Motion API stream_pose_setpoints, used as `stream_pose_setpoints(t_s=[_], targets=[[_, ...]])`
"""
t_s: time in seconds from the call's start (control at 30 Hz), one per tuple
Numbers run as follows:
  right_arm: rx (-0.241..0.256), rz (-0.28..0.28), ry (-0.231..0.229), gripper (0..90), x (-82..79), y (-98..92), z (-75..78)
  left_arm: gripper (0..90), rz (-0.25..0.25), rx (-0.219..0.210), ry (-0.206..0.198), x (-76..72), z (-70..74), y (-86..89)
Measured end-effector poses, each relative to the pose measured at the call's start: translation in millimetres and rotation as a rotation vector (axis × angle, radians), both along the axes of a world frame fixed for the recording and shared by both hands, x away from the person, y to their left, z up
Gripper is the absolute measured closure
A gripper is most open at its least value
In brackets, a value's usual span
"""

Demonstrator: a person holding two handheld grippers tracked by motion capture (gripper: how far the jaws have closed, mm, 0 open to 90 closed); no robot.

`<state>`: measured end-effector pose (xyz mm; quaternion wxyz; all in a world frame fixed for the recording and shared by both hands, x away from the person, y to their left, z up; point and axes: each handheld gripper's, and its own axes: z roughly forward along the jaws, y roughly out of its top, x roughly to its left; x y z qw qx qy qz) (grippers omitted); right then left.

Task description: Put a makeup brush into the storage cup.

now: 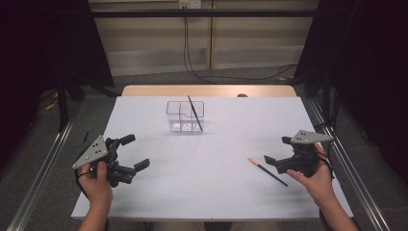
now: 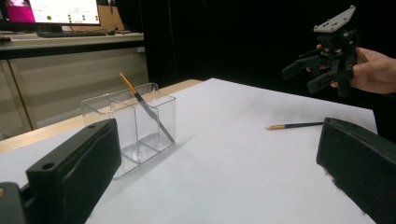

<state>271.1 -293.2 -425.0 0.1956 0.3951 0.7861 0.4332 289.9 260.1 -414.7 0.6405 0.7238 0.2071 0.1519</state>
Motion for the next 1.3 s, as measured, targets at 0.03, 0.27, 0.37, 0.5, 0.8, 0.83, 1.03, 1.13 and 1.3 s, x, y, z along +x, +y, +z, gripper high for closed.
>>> stream_pose_setpoints(t_s=[0.03,0.27,0.37,0.5,0.8,0.83,1.03,1.13,1.3], targets=[[-0.007,0.001,0.011,0.0,0.4,-0.2,-0.5,0.0,0.0,0.0,0.0,0.0,0.0,0.0],[-0.075,0.012,0.103,0.0,3.1,-0.3,-6.0,0.0,-0.002,0.004,0.002,-0.1,-0.1,-0.8],[-0.095,0.018,0.14,0.0,3.8,0.2,-8.1,0.0,-0.001,0.003,0.002,0.0,-0.1,-0.6],[-0.132,0.033,0.191,0.2,4.8,1.8,-11.6,0.0,-0.001,0.003,0.002,0.1,0.0,-0.6],[-0.229,0.047,0.307,2.3,6.8,5.0,-18.8,0.0,0.0,0.007,0.004,0.2,-0.5,-0.6],[-0.236,0.046,0.325,2.3,6.9,5.2,-19.2,0.0,0.0,0.008,0.005,0.3,-0.6,-0.7],[-0.289,0.06,0.377,4.2,7.2,6.3,-20.7,0.0,-0.001,0.005,0.007,0.4,-1.4,-2.1],[-0.304,0.064,0.427,6.4,7.7,7.9,-21.9,0.0,0.002,0.009,0.005,0.4,-1.2,-2.3],[-0.336,0.075,0.486,8.3,9.3,10.0,-24.1,0.0,0.001,0.009,0.007,0.4,-1.3,-1.9]])
